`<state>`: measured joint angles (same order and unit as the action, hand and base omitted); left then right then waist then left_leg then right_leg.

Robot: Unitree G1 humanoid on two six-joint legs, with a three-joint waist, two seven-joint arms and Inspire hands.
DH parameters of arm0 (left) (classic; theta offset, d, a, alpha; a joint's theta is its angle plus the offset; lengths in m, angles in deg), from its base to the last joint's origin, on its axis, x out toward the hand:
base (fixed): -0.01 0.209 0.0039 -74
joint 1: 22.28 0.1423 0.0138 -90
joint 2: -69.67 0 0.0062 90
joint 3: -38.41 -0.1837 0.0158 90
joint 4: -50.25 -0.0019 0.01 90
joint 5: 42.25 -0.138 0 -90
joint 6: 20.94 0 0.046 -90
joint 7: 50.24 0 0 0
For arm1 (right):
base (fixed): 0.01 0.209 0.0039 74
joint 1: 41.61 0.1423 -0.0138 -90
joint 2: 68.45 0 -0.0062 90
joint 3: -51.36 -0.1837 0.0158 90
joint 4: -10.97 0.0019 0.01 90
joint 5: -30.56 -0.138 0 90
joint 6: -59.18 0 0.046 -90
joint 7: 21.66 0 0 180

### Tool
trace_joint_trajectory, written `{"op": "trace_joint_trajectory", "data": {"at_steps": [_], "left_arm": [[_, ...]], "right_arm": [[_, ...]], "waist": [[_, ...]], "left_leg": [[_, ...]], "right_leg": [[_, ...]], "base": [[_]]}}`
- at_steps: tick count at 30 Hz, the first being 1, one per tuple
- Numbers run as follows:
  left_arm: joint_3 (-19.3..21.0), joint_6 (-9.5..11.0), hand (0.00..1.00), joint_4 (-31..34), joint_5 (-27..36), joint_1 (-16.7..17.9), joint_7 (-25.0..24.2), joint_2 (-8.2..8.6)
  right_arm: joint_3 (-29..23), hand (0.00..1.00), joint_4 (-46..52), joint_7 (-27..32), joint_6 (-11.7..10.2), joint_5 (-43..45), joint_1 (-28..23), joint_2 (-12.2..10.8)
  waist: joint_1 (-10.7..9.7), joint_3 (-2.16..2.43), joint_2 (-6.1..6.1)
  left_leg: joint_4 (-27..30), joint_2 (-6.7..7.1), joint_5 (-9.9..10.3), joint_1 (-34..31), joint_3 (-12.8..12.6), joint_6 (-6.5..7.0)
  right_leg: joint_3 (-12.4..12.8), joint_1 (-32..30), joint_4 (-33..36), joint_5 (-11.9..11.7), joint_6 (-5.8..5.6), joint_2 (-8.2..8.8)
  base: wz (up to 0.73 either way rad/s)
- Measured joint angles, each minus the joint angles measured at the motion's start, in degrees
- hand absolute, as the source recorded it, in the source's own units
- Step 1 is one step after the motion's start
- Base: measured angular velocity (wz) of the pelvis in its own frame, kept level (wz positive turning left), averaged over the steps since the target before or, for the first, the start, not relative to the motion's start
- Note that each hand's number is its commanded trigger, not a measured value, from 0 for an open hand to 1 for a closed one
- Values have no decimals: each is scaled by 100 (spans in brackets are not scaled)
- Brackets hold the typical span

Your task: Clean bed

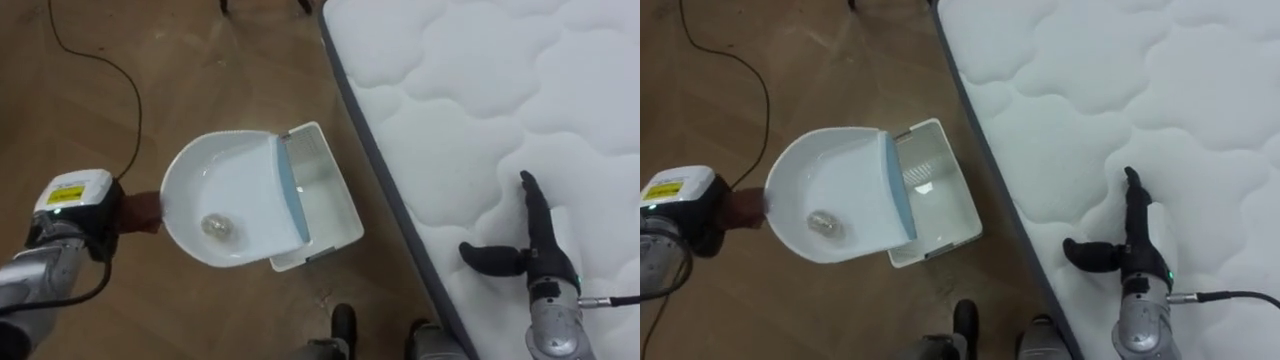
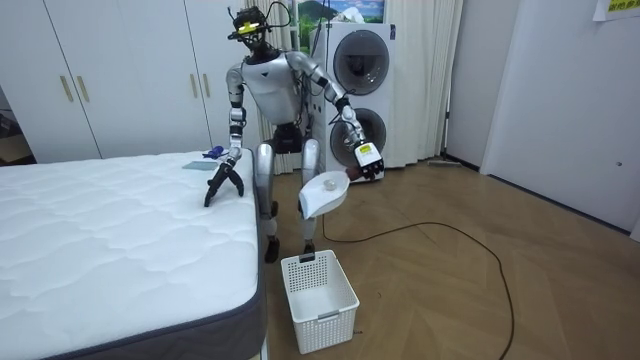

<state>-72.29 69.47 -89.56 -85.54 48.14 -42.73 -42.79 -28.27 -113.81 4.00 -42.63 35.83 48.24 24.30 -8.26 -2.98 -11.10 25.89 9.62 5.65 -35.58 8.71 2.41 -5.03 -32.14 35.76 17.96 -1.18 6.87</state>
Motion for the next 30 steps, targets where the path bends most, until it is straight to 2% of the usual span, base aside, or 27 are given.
{"op": "trace_joint_trajectory", "data": {"at_steps": [3, 9, 12, 15, 25, 30], "left_arm": [[-1, -50, 100, 1, -13, 7, -93, -97], [-110, -110, 100, -148, -22, 5, -111, -137], [-212, -140, 100, -162, -149, -29, -164, -191], [-249, -160, 100, -196, -366, -70, -180, -275], [-249, -235, 100, -205, -697, -88, -319, -415], [-249, -239, 100, -192, -865, -91, -343, -587]], "right_arm": [[117, 0, -4, 24, 1, 5, 3, 24], [368, 0, -3, 166, 24, -6, 9, 117], [421, 0, -6, 241, 69, -22, 10, 115], [437, 0, -8, 265, 119, 3, 14, 104], [487, 0, -42, 385, 149, 3, 73, 74], [525, 0, -86, 453, 150, -5, 133, 14]], "waist": [[-24, 2, -2], [-76, 4, 2], [-83, 4, 2], [-81, 3, 0], [-42, 0, -5], [-74, -1, -7]], "left_leg": [[-35, -4, -4, 34, -6, 4], [-17, -26, -6, 33, -70, 8], [-4, -40, -5, 28, -78, 8], [-20, -86, -4, 28, -190, 11], [-18, -89, -3, 26, -232, 13], [2, -94, 2, 3, -248, 20]], "right_leg": [[5, 27, -17, 5, 7, -1], [-13, 46, -12, 4, 6, 5], [-45, 63, -16, 4, 7, 2], [-60, 82, -22, 8, 13, -8], [-30, 44, -13, 11, 17, 0], [-29, 27, -5, 11, 17, 2]], "base": [[-1], [1], [5], [1], [0], [0]]}}
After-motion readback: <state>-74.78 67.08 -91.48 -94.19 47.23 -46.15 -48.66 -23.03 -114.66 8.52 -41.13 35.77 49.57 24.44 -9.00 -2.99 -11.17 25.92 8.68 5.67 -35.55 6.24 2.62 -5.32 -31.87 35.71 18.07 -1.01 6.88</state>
